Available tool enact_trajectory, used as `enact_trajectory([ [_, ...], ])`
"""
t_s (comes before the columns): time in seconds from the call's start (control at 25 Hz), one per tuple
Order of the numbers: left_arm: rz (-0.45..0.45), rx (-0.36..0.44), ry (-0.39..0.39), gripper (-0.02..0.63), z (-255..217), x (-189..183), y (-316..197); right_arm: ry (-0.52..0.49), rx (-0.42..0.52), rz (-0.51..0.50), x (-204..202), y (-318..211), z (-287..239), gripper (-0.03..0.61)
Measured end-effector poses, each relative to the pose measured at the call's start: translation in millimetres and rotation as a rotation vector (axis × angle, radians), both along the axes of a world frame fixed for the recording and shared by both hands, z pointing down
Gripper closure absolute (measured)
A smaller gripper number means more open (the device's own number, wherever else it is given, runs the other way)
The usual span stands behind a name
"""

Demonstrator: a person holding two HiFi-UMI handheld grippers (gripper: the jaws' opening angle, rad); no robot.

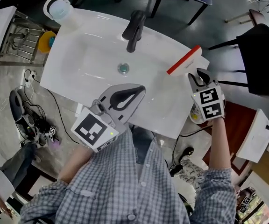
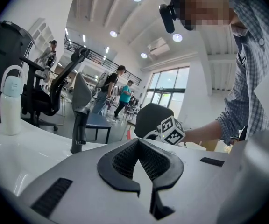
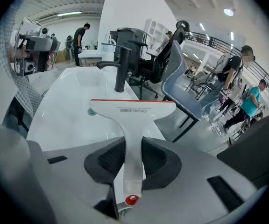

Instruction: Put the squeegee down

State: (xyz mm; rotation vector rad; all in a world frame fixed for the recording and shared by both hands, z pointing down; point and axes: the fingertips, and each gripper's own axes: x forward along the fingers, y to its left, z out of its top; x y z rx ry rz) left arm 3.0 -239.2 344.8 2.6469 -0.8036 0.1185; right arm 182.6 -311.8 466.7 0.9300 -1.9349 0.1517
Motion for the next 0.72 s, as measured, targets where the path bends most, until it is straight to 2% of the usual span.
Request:
enact_trajectory([
  [0.32,-0.003,-0.016,-0.013,0.607,5,-4,2,0.084,-0.1,-0.129,1,-13,21,0.495],
  [0.44,-0.016,-0.016,-0.003,0.607,4,-4,0,0.103,-0.141,-0.14,6,-20,31,0.495],
  [0.72,-0.04,-0.025,-0.034,0.607,15,-13,0,0.154,-0.197,-0.185,13,-33,53,0.495],
])
